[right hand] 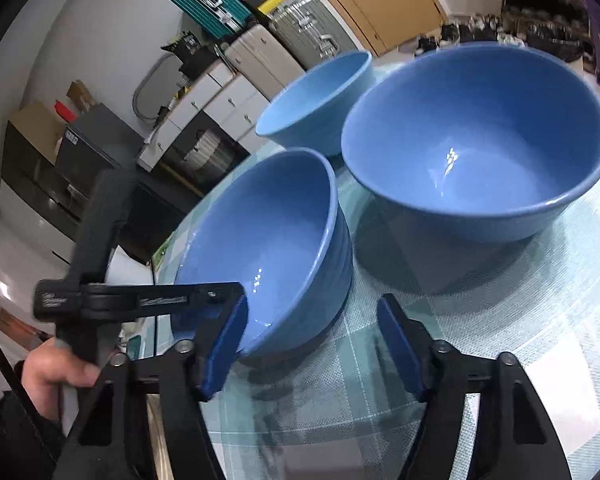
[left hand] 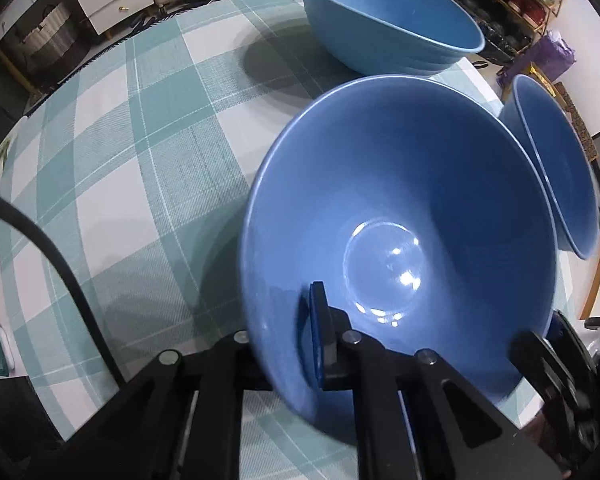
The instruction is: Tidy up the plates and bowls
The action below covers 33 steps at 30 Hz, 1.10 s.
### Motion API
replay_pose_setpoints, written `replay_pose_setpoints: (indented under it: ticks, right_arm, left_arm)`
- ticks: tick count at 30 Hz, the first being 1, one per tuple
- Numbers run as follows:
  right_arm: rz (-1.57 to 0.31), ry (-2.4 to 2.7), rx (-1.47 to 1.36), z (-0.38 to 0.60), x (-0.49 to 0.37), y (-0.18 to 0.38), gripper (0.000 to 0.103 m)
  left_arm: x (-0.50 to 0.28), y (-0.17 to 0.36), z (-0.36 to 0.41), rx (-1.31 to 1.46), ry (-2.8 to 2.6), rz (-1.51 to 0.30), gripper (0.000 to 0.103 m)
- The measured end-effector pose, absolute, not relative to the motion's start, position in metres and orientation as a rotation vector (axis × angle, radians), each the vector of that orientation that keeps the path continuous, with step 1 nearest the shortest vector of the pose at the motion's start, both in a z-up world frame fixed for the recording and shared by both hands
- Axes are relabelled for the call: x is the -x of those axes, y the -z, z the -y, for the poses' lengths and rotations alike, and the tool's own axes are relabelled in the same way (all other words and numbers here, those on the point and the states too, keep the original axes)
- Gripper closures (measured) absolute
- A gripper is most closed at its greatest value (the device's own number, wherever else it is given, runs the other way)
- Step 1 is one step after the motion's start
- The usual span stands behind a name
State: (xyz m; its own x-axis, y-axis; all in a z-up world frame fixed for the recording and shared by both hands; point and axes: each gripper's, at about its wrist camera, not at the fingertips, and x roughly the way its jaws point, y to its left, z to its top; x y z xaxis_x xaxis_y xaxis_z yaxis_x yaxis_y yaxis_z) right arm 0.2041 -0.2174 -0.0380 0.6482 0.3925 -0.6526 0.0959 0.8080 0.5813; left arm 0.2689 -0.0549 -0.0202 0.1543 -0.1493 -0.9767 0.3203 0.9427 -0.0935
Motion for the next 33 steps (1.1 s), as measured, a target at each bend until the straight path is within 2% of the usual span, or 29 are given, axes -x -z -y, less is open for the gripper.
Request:
replay_pose_setpoints:
  ticks: [3,5,8,11,22,33]
  right_arm:
    - [-0.881,-0.185,-0.624,0.216,-0.21,0.043,0.045]
    - [-0.881,-0.188,-0.623,0.215,-0.212,0.043,0.056]
    - [-0.893,-0.189,-0.601,0.212,-0.217,0.044,0.065]
    - [-0.898,-0.179,-0.583,0.21,-0.219,0.041,0.069]
    - [-0.886,-0.214,-0.538,0.221,-0.19,0.02,0.073]
    - [-0.933,-0.216,-0.508,0.244,-0.128,0.007,0.074]
  left_arm:
    - [-0.263,0.018,0.052,-0.132,0.361,-1.397,0.093]
    - [-0.257,0.015,0.052,-0.151,0.371,-1.394,0.093]
    - [-0.252,0.015,0.052,-0.133,0.38,-1.4,0.093]
    - [-0.243,0.013,0.051,-0.139,0.386,-1.403,0.092]
    - [-0.206,0.003,0.049,-0.108,0.447,-1.411,0.09]
    - [-0.14,-0.006,0.066,-0.122,0.524,-1.372,0.087]
